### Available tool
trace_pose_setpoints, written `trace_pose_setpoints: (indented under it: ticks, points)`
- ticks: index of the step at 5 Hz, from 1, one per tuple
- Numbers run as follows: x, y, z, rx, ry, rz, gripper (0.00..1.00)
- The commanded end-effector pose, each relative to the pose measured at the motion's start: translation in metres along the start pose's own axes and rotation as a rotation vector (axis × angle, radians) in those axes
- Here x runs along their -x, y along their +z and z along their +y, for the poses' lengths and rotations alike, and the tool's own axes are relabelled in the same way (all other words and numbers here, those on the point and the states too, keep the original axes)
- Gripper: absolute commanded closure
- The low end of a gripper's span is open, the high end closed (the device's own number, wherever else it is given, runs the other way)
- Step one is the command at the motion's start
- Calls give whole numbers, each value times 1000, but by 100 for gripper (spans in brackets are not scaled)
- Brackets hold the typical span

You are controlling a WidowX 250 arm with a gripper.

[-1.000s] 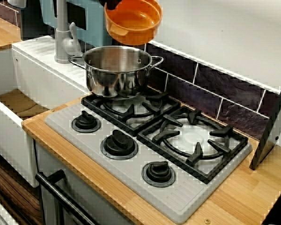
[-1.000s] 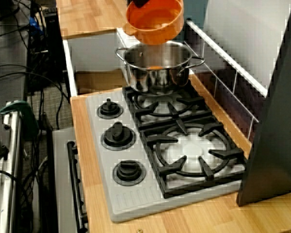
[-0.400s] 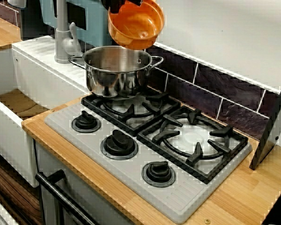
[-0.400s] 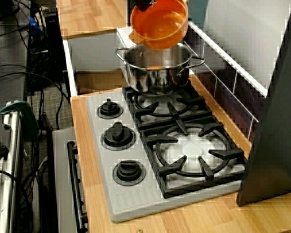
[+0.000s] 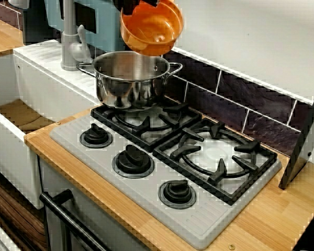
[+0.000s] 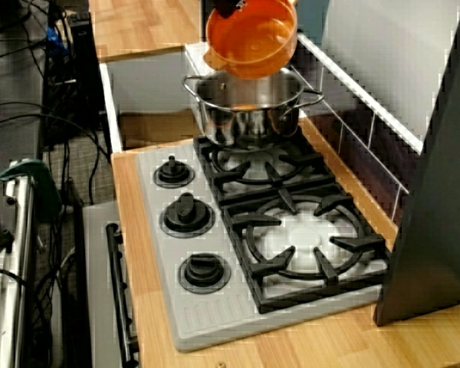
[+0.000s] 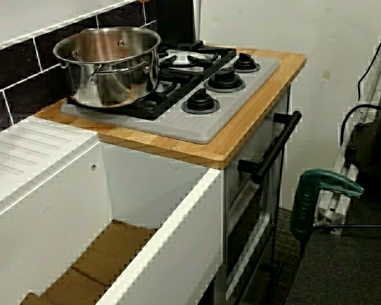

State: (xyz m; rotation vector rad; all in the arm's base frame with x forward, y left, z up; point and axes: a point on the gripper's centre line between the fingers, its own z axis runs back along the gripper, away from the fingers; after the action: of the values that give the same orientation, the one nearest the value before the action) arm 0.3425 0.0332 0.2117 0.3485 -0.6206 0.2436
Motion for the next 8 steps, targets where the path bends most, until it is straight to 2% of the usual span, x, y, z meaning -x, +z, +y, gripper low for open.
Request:
trace_pose_setpoints:
  ticks: [1,2,3,5,7,8]
  points:
    - [-10,5,7,220,-16,104,100]
    - [-9,0,1,271,-20,123,100]
    - [-8,-6,-10,297,-21,166,100]
    - [-9,-13,-47,375,-51,290,100]
    - [4,-16,-84,373,-99,276,100]
    - [15,-20,-99,387,-125,297,100]
